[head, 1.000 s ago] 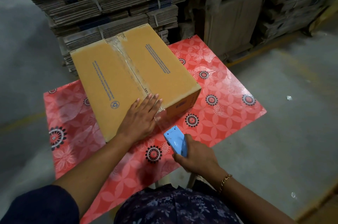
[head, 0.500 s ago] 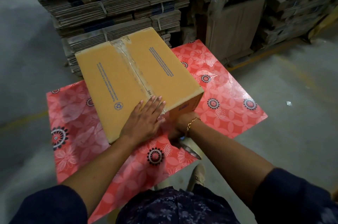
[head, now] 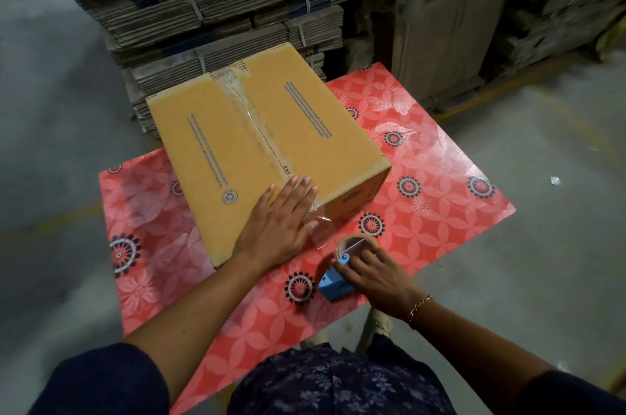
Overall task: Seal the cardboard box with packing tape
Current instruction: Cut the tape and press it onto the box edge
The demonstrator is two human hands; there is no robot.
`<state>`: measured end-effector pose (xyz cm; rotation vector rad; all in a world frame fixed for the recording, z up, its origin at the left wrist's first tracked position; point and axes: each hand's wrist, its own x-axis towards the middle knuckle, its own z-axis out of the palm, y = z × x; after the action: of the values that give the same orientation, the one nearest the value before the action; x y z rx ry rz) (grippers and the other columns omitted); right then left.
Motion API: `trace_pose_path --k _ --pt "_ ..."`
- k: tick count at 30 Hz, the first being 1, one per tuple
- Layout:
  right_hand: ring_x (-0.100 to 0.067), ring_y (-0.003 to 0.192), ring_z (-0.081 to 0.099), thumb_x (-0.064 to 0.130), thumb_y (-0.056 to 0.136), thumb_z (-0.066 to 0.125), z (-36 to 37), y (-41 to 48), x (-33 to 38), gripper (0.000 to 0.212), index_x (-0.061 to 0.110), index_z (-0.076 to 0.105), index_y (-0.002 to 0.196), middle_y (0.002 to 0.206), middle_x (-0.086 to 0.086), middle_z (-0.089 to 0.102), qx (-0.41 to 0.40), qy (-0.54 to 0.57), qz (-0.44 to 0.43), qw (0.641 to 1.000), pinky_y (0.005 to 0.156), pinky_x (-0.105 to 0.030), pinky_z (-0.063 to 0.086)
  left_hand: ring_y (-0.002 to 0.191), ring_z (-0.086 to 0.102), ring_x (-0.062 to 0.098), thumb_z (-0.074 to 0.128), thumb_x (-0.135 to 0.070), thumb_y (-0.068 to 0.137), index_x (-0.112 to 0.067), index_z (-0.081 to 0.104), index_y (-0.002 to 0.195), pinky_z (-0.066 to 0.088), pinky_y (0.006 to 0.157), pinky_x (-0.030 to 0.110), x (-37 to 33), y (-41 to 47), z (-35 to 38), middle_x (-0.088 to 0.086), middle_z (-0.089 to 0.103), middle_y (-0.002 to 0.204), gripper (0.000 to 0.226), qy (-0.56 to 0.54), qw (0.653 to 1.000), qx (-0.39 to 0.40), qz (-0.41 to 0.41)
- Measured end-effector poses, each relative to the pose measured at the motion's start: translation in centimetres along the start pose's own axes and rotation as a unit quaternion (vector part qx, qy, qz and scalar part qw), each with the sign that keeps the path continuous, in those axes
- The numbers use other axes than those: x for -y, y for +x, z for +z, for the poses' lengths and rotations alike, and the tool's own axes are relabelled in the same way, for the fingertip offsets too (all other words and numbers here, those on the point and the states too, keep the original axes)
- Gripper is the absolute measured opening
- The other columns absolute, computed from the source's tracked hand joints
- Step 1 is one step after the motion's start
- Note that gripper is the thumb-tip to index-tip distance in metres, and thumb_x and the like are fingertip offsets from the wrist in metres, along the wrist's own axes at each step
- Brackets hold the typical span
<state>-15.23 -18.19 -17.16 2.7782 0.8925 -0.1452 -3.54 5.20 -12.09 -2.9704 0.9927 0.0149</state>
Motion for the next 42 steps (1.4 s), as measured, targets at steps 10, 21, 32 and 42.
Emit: trace_pose_path --k 10,21,32,42 --pt "-0.024 0.107 0.058 0.034 0.082 0.057 -0.4 -1.9 0.7 0.039 0.023 0.062 0.12 0.11 0.001 0.065 -0.067 0.184 0.111 0.974 0.1 -0.049 0.044 0.156 0.012 0.017 0.027 -0.055 0.103 -0.023 0.015 0.16 0.021 0.123 0.049 0.1 0.1 0.2 -0.001 0.012 0.17 0.067 -0.006 1.0 0.001 -0.002" --pt "0.001 0.041 0.058 0.015 0.094 0.068 -6.9 5.7 -1.5 0.023 -0.008 0.068 0.099 0.083 -0.009 0.067 -0.067 0.753 0.354 0.551 0.038 -0.007 0.038 0.156 0.012 0.017 0.031 -0.051 0.103 -0.023 0.016 0.16 0.021 0.123 0.049 0.0 0.2 0.2 -0.001 0.011 0.17 0.065 0.002 1.0 -0.003 -0.004" --pt "0.001 0.039 0.048 0.018 0.092 0.072 -3.5 6.8 -0.7 0.016 0.017 0.066 0.078 0.059 0.008 0.057 -0.12 0.711 0.359 0.592 0.044 -0.017 0.04 0.156 0.012 0.017 0.052 -0.039 0.084 -0.022 0.016 0.16 0.021 0.122 0.05 -0.1 0.2 -0.3 -0.001 0.011 0.17 0.086 0.0 1.0 -0.002 0.006" --pt "0.005 0.055 0.055 0.022 0.09 0.073 -1.7 8.7 -0.4 0.012 0.019 0.068 0.079 0.068 0.008 0.067 -0.155 0.682 0.365 0.614 0.059 -0.019 0.044 0.156 0.009 0.009 0.046 -0.058 0.087 -0.03 0.02 0.159 0.019 0.122 0.047 0.1 0.2 -0.6 -0.008 0.012 0.169 0.081 -0.057 0.998 0.007 -0.013"
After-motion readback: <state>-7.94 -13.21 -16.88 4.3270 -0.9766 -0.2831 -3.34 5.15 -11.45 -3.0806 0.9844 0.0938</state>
